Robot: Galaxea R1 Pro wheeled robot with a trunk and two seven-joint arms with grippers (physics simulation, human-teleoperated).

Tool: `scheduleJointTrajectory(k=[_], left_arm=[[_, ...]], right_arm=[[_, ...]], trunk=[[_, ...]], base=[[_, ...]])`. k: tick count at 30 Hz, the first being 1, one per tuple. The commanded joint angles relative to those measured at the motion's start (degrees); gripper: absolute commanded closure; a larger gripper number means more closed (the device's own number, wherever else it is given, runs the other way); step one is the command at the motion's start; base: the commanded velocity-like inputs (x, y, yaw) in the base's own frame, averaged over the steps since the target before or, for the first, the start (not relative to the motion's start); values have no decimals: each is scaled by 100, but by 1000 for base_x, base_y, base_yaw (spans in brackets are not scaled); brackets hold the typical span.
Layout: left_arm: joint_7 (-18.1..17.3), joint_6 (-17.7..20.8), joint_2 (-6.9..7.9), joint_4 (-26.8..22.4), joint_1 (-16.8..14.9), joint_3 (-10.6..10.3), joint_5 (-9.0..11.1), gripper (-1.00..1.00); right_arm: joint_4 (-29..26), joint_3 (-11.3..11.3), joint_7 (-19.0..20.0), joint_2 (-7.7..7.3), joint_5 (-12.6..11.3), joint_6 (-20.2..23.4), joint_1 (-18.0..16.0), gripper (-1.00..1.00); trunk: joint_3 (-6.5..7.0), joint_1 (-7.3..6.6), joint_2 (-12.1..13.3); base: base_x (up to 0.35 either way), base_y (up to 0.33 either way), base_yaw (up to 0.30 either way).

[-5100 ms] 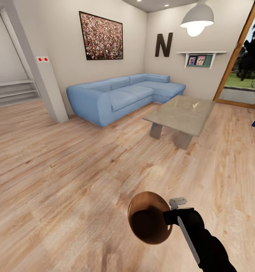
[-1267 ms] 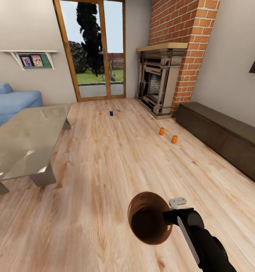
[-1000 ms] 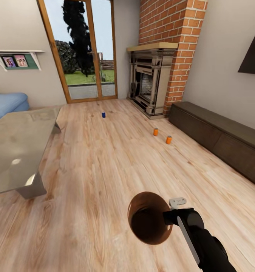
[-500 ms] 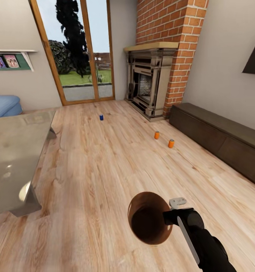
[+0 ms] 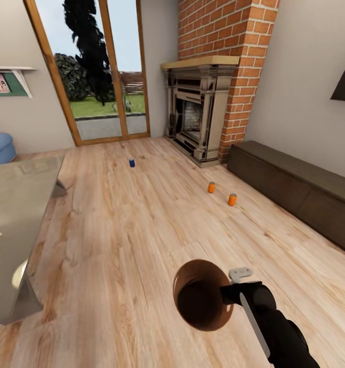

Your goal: Put the three can of soda from the living room inside the tash can in the kitchen.

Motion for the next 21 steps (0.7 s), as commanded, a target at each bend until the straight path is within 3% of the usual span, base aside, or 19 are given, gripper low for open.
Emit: scheduleJointTrajectory(k=[1, 21], left_arm=[[0, 0, 0, 0, 0, 0, 0, -100], [0, 0, 0, 0, 0, 4, 0, -100]], right_arm=[[0, 2, 37, 1, -135, -4, -2, 100], [5, 1, 37, 1, -135, -4, -3, 100]], trunk=[[1, 0, 0], [1, 0, 0]], base=[[345, 10, -240], [346, 1, -262]])
